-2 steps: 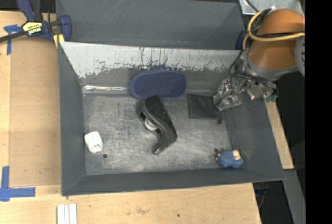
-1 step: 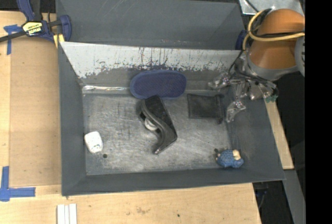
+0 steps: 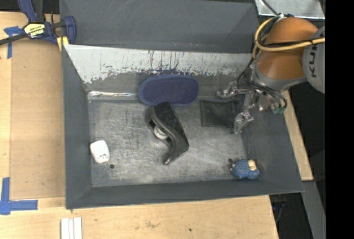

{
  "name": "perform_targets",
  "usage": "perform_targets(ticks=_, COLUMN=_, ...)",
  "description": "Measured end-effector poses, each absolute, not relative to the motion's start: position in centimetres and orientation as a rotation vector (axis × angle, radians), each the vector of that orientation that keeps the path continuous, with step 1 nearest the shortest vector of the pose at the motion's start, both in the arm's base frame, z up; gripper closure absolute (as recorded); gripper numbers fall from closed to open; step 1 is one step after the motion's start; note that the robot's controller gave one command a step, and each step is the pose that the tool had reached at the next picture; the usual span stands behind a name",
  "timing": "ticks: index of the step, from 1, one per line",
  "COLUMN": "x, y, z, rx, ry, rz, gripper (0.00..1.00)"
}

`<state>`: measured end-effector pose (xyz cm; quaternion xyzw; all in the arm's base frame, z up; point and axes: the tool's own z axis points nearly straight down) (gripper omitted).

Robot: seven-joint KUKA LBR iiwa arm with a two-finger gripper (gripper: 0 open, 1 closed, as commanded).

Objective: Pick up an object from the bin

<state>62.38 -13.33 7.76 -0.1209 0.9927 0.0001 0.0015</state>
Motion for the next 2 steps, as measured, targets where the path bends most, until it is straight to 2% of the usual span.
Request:
perform_targets(ticks=1, x=62.5, y=-13.3, z=8.0, rx=-0.379, ry=3.111, rz=-0.002, gripper=1.00)
perform_targets(ticks=2, x=60.7, y=-9.5, z=24.6, rx=-0.536, ry=3.082, rz=-0.006, gripper=1.00)
